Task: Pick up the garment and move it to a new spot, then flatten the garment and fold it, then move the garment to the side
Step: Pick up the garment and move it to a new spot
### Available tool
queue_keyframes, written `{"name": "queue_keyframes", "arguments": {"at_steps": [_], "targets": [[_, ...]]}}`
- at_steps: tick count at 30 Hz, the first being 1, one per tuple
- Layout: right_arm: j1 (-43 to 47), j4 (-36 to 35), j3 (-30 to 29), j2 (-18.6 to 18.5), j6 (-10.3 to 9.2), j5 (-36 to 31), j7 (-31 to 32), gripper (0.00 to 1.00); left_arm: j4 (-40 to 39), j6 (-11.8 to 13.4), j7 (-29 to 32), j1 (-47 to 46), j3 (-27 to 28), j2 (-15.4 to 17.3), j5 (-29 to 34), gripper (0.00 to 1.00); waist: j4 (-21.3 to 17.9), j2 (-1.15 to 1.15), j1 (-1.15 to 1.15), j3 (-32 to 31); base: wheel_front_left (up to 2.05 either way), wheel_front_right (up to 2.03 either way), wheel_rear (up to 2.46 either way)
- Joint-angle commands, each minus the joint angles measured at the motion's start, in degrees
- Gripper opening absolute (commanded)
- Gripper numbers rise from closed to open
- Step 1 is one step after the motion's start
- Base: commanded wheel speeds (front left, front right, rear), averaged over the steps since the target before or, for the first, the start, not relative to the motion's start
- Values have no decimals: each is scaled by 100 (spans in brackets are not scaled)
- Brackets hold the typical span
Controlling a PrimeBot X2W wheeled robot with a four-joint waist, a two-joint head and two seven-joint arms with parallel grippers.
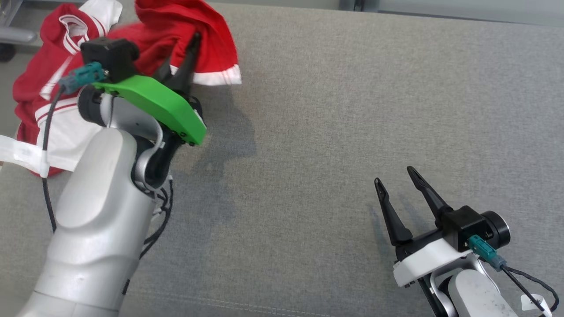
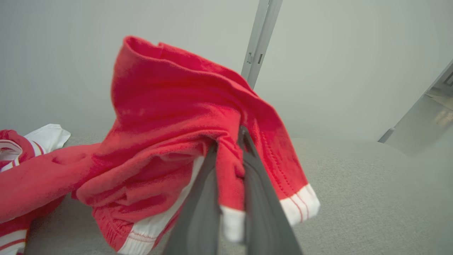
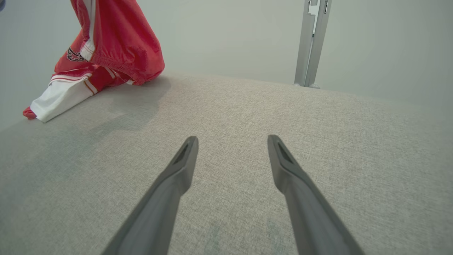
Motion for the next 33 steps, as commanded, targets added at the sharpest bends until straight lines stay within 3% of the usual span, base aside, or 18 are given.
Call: {"name": "queue_keyframes", "arguments": {"at_steps": [1, 12, 17, 25, 29, 33], "targets": [[129, -7, -56, 40, -4, 45, -20, 100, -396, -18, 135, 243, -98, -43, -75, 0, -281, 0, 0, -441, 0, 0, 0], [302, -62, -220, 211, -4, 91, -19, 100, -2697, 273, 1072, 1280, -892, -324, -221, 0, -1006, 0, 0, -713, 0, 0, 0], [328, -88, -291, 271, -4, 92, -20, 100, -3196, 416, 1388, 1680, -1541, -555, -197, 0, -1548, 0, 0, -696, 0, 0, 0], [326, -101, -372, 359, -4, 107, -20, 100, -1832, 617, 1173, 1755, -1797, -720, -154, 0, -2160, 0, 0, -595, 0, 0, 0], [346, -89, -378, 391, -4, 115, -20, 100, -910, 507, 857, 1591, -1848, -766, -133, 0, -2337, 0, 0, -567, 0, 0, 0], [367, -81, -407, 418, -4, 116, -19, 100, -143, 414, 681, 1568, -1853, -794, -492, 0, -2399, 0, 0, -569, 0, 0, 0]]}}
